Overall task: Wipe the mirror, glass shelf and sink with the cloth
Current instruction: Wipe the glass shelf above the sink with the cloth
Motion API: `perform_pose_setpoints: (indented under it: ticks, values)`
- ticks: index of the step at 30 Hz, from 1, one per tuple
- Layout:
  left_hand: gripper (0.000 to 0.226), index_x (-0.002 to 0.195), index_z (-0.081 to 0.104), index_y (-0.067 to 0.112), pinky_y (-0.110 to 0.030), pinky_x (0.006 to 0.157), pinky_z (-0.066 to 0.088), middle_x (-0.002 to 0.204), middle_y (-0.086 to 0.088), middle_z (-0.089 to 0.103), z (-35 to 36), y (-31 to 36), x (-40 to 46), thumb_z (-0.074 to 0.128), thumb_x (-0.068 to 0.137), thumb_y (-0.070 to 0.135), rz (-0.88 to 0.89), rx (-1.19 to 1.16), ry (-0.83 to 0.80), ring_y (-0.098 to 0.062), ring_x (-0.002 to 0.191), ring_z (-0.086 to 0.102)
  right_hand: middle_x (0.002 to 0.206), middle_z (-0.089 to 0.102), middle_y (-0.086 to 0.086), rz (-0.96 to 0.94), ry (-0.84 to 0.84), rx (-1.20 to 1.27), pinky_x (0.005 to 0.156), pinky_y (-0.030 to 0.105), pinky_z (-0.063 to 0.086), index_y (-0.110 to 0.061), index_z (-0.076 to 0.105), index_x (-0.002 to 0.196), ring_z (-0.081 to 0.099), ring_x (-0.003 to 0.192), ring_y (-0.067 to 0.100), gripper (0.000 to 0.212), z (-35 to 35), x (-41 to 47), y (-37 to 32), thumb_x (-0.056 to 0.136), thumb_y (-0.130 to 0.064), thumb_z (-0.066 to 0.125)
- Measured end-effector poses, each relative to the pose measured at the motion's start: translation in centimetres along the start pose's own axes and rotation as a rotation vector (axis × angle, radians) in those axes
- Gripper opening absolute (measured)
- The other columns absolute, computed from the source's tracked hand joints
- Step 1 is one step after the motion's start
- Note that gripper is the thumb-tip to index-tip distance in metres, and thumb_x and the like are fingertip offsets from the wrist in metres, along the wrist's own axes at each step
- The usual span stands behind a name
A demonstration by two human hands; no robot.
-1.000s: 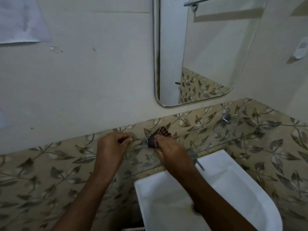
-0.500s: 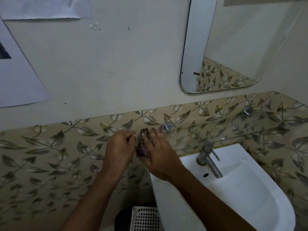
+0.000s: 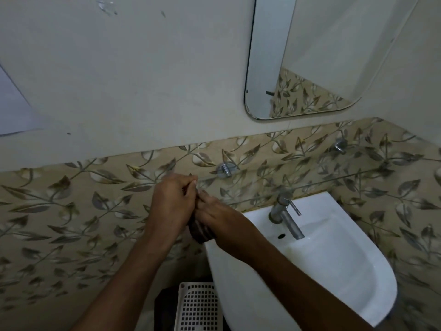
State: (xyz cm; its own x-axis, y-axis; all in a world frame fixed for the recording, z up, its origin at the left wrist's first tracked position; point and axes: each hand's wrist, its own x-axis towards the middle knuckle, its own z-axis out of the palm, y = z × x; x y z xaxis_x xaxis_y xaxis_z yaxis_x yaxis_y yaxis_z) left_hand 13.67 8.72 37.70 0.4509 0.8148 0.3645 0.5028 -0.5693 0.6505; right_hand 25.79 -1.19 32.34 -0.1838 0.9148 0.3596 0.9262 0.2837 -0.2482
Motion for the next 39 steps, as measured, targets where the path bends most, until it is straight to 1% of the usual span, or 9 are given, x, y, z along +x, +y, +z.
perform_pose_setpoints:
  ticks: [7, 14, 17, 21, 23, 26, 29, 34, 39]
  values:
    - [0.023, 0.114, 0.075, 0.015, -0.020, 0.086, 0.044, 0.106, -0.004, 0.074, 0.5, -0.7, -0.7, 0.064, 0.094, 0.015, 0.062, -0.011, 0.003, -0.015, 0.091, 0.065, 0.156, 0.043, 0.013, 0.108, 0.084, -0.004, 0.121, 0.053, 0.030, -0.001, 0.049, 0.146, 0.028, 0.151, 0.031, 0.061, -0.3, -2.6, 1.8, 0.087, 0.016, 0.050]
    - [0.021, 0.111, 0.076, 0.021, 0.000, 0.073, 0.035, 0.105, 0.005, 0.074, 0.6, -2.0, 0.1, 0.061, 0.096, 0.022, -0.022, -0.042, 0.015, -0.002, 0.087, 0.060, 0.152, 0.048, 0.014, -0.036, 0.205, -0.006, 0.128, 0.037, 0.014, -0.004, 0.054, 0.139, 0.024, 0.153, 0.025, 0.041, 3.8, -1.4, -2.7, 0.102, -0.016, 0.042]
    - [0.021, 0.111, 0.076, 0.019, 0.002, 0.068, 0.037, 0.104, 0.005, 0.075, 0.5, -2.2, 0.6, 0.061, 0.096, 0.022, -0.021, -0.063, 0.008, 0.002, 0.082, 0.061, 0.139, 0.060, 0.017, -0.098, 0.093, -0.002, 0.123, 0.042, 0.028, -0.001, 0.059, 0.133, 0.044, 0.142, 0.031, 0.037, 6.2, -1.1, -3.5, 0.099, -0.010, 0.051]
    - [0.021, 0.111, 0.076, 0.018, 0.003, 0.065, 0.038, 0.101, 0.004, 0.075, 0.7, -2.4, 0.9, 0.062, 0.096, 0.023, -0.011, -0.071, -0.004, 0.005, 0.077, 0.060, 0.122, 0.070, 0.008, 0.512, 0.009, 0.634, 0.098, 0.023, 0.051, -0.020, 0.060, 0.128, 0.066, 0.113, 0.020, 0.039, 7.2, -3.9, -2.9, 0.091, -0.006, 0.061]
    - [0.021, 0.111, 0.076, 0.019, 0.003, 0.065, 0.038, 0.101, 0.004, 0.074, 0.9, -2.4, 1.0, 0.063, 0.096, 0.023, -0.008, -0.067, -0.006, 0.006, 0.077, 0.059, 0.098, 0.076, 0.012, 0.905, 0.259, 0.937, 0.081, 0.043, 0.063, -0.018, 0.065, 0.104, 0.074, 0.089, 0.027, 0.022, 6.9, -4.6, -1.7, 0.087, -0.004, 0.069]
    - [0.021, 0.111, 0.076, 0.021, -0.003, 0.065, 0.039, 0.099, 0.005, 0.073, 1.3, -2.4, 0.9, 0.063, 0.096, 0.024, 0.007, -0.063, -0.034, 0.005, 0.079, 0.059, 0.103, 0.075, 0.024, 1.231, 0.428, 1.452, 0.075, 0.053, 0.062, -0.004, 0.070, 0.105, 0.075, 0.092, 0.038, 0.021, 5.8, -5.2, 0.5, 0.085, 0.000, 0.069]
    - [0.020, 0.111, 0.076, 0.021, -0.010, 0.069, 0.042, 0.098, 0.005, 0.073, 1.9, -2.1, 0.7, 0.064, 0.095, 0.022, 0.036, -0.064, -0.052, 0.001, 0.079, 0.061, 0.116, 0.071, 0.025, 1.163, 0.504, 1.936, 0.079, 0.045, 0.059, 0.002, 0.070, 0.112, 0.071, 0.100, 0.038, 0.031, 4.3, -4.6, 1.7, 0.084, -0.008, 0.063]
    - [0.019, 0.109, 0.077, 0.019, -0.012, 0.070, 0.043, 0.095, 0.002, 0.074, 2.4, -1.4, 0.7, 0.067, 0.093, 0.016, 0.073, -0.055, -0.036, 0.005, 0.076, 0.058, 0.129, 0.068, 0.018, 1.025, 0.795, 2.061, 0.096, 0.044, 0.050, -0.007, 0.068, 0.127, 0.065, 0.117, 0.035, 0.047, 4.2, -1.6, 1.0, 0.098, -0.041, 0.053]
    - [0.019, 0.109, 0.077, 0.018, -0.002, 0.068, 0.037, 0.096, 0.005, 0.073, 2.0, -0.9, 0.7, 0.065, 0.094, 0.017, 0.074, -0.037, -0.038, 0.006, 0.074, 0.057, 0.129, 0.068, 0.021, 0.951, 0.792, 2.322, 0.100, 0.047, 0.053, -0.006, 0.069, 0.127, 0.069, 0.109, 0.037, 0.054, 4.8, 1.0, -0.5, 0.100, -0.048, 0.048]
